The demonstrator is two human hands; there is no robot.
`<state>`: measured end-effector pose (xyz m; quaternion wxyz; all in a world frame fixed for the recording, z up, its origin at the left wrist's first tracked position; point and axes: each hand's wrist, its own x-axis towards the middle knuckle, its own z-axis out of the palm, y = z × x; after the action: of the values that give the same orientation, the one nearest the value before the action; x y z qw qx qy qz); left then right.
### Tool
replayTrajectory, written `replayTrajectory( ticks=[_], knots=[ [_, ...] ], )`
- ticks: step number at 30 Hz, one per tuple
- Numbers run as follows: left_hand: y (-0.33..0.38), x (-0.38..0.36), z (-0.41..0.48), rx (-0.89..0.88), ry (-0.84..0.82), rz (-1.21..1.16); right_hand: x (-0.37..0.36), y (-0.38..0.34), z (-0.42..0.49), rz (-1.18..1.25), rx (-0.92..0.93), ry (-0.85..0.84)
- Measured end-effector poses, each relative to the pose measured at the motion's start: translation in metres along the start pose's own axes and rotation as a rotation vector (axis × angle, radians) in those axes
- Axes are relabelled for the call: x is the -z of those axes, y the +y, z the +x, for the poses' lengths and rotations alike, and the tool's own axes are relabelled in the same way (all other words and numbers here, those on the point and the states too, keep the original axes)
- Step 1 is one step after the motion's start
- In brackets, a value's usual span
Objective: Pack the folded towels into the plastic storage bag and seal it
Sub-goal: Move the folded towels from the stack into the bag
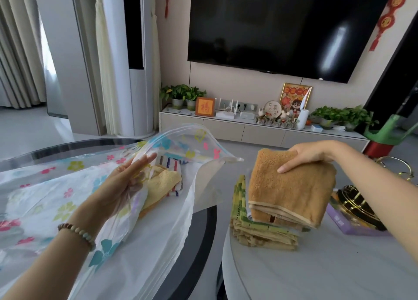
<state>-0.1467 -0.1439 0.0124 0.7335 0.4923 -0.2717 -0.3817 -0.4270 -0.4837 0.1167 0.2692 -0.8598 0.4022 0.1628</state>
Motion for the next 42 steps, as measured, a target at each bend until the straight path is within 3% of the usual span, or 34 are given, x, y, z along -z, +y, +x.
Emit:
replayTrajectory(
  ticks=[5,10,17,19,24,26,29,34,36,42],
  knots=[
    [0.016,0.008,-0.022,-0.021,-0.125,0.09,-0.017,-0.033,-0.048,0.132,0.16,-0.154],
    [0.038,0.015,-0.04,-0.042,-0.177,0.094,-0.081,-0.095,-0.06,0.295,0.35,-0.246],
    [0.058,0.031,-0.061,-0.044,-0.244,0.099,-0.177,-0.193,-0.022,0.494,0.403,-0.409],
    [0.062,0.038,-0.064,-0.051,-0.21,0.187,-0.196,-0.213,-0.008,0.631,0.368,-0.332],
    [0.069,0.046,-0.07,-0.058,-0.228,0.16,-0.248,-0.249,0.031,1.289,0.126,0.28],
    [0.068,0.047,-0.071,-0.057,-0.208,0.173,-0.267,-0.256,0.036,1.187,0.039,0.308],
    [0.066,0.051,-0.071,-0.061,-0.182,0.181,-0.292,-0.257,0.043,0.747,0.026,0.296],
    [0.062,0.051,-0.076,-0.051,-0.221,0.107,-0.32,-0.235,0.056,-0.064,0.615,0.239],
    [0.062,0.05,-0.077,-0.043,-0.235,0.089,-0.331,-0.222,0.065,-0.357,0.7,0.176],
    [0.058,0.052,-0.073,-0.041,-0.214,0.12,-0.331,-0.214,0.091,-0.477,0.548,0.183]
  ],
)
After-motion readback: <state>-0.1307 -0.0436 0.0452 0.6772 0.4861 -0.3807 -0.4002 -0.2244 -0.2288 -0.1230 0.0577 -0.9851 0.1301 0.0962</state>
